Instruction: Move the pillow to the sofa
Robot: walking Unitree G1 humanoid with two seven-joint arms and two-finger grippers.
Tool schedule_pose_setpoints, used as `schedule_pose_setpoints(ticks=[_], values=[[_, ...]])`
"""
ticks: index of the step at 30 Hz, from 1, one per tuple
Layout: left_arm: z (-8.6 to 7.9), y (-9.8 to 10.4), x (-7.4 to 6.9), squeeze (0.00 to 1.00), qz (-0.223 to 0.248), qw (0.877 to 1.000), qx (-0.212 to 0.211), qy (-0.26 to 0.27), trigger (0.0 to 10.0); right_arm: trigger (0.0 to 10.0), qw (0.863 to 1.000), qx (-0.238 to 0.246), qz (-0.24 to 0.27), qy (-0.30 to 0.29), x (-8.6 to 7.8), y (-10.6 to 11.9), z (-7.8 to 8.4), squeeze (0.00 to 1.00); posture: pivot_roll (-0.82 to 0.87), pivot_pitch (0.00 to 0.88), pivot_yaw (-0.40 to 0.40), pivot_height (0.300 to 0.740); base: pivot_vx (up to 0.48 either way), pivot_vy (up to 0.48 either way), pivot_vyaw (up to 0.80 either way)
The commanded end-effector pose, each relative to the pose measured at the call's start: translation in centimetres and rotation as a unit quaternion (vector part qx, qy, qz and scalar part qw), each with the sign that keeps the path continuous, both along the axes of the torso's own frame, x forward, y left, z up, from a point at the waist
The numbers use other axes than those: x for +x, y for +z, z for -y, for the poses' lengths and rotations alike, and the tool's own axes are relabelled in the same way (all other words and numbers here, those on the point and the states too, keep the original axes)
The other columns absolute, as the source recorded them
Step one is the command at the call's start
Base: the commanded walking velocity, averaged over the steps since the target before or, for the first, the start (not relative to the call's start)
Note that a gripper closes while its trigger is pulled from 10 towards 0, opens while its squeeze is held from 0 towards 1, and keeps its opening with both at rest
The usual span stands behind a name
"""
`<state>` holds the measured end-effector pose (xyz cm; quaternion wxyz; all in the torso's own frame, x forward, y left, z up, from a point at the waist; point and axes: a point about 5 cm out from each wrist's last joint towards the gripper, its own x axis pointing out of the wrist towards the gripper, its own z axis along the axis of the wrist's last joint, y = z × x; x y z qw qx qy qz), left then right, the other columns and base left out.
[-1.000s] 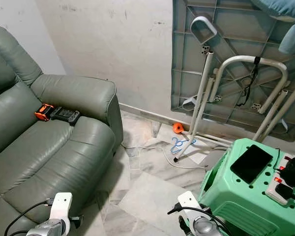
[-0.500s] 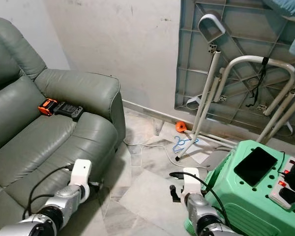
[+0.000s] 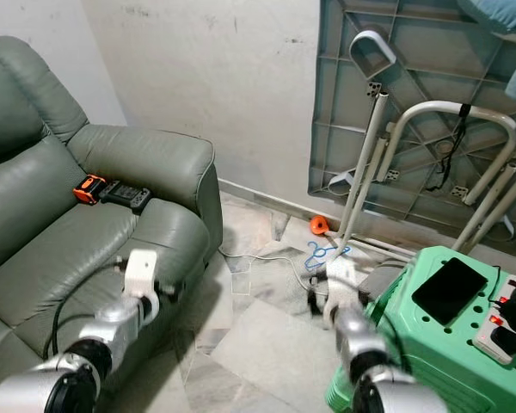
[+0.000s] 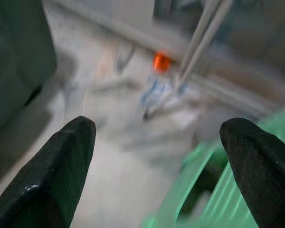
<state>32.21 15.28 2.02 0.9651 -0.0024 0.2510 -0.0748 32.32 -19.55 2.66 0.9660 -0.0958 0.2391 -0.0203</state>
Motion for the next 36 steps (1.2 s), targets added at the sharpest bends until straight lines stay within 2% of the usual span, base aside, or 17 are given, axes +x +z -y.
schedule_pose_setpoints(ticks=[1,3,5,7,8,9,11,13,14,18,23,26,31,34,36], values=[[-0.1,0.9,0.6,0.0,0.028,1.0,-0.004,-0.012,10.0,10.0,0.999,-0.021,0.028,0.011,0.7,1.1,0.0,0.0,-0.16,0.0,0.06,0.74,0.0,0.0,0.0],[0.4,2.4,1.4,0.0,0.071,0.997,-0.023,-0.025,10.0,10.0,0.997,-0.018,0.079,0.003,1.9,3.2,0.7,0.0,-0.15,0.0,0.064,0.74,0.0,0.0,0.0],[0.8,3.2,1.8,0.0,0.096,0.995,-0.024,-0.034,10.0,10.0,0.994,-0.005,0.105,0.0,2.4,4.1,0.8,0.0,-0.15,0.0,0.064,0.74,0.0,0.0,0.0],[1.0,3.5,1.9,0.0,0.105,0.993,-0.022,-0.038,10.0,10.0,0.993,-0.001,0.114,0.0,2.5,4.5,0.7,0.0,-0.15,0.0,0.065,0.74,0.0,0.0,0.0],[1.5,4.6,2.0,0.0,0.142,0.989,-0.023,-0.045,10.0,10.0,0.989,0.027,0.144,0.008,2.6,5.4,0.2,0.0,-0.15,0.0,0.065,0.74,0.0,0.0,0.0],[1.7,4.9,1.9,0.0,0.153,0.987,-0.026,-0.046,10.0,10.0,0.988,0.034,0.153,0.012,2.6,5.6,0.0,0.0,-0.15,0.0,0.064,0.74,0.0,0.0,0.0],[1.6,5.6,1.6,0.0,0.174,0.983,-0.03,-0.043,10.0,10.0,0.984,0.057,0.169,0.019,2.0,6.1,-0.7,0.0,-0.15,0.0,0.062,0.74,0.0,0.0,0.0],[1.3,6.2,1.0,0.0,0.194,0.98,-0.032,-0.033,10.0,10.0,0.979,0.077,0.184,0.031,0.8,6.6,-1.6,0.0,-0.15,0.0,0.057,0.74,0.0,0.0,0.0],[0.8,6.5,0.5,0.0,0.203,0.978,-0.033,-0.022,10.0,10.0,0.977,0.085,0.191,0.041,-0.4,6.8,-2.3,0.0,-0.16,0.0,0.053,0.74,0.0,0.0,0.0],[0.0,7.1,-0.2,0.0,0.21,0.976,-0.05,-0.007,10.0,10.0,0.975,0.091,0.201,0.038,-2.1,7.4,-2.7,0.0,-0.16,0.0,0.053,0.74,0.0,0.0,0.0],[-0.7,8.0,-0.1,0.0,0.211,0.977,-0.039,0.015,10.0,10.0,0.975,0.092,0.198,0.025,-3.2,8.5,-2.5,0.0,-0.18,0.0,0.06,0.74,0.0,0.0,0.0],[-0.6,8.6,0.3,0.0,0.218,0.975,-0.038,0.007,10.0,10.0,0.976,0.087,0.196,0.028,-3.3,8.7,-2.4,0.0,-0.18,0.0,0.062,0.74,0.0,0.0,0.8],[-0.2,9.6,0.8,0.0,0.22,0.974,-0.06,0.003,10.0,10.0,0.976,0.09,0.196,0.033,-3.2,9.5,-2.4,0.0,-0.19,0.0,0.061,0.74,0.0,0.0,0.8],[-0.5,9.9,0.8,0.0,0.215,0.974,-0.06,0.034,10.0,10.0,0.976,0.095,0.19,0.037,-3.4,9.9,-2.6,0.0,-0.19,0.0,0.059,0.74,0.0,0.0,0.8],[-0.6,9.9,0.8,0.0,0.215,0.974,-0.055,0.037,10.0,10.0,0.977,0.095,0.189,0.039,-3.4,9.9,-2.7,0.0,-0.19,0.0,0.059,0.74,0.0,0.0,0.8]])
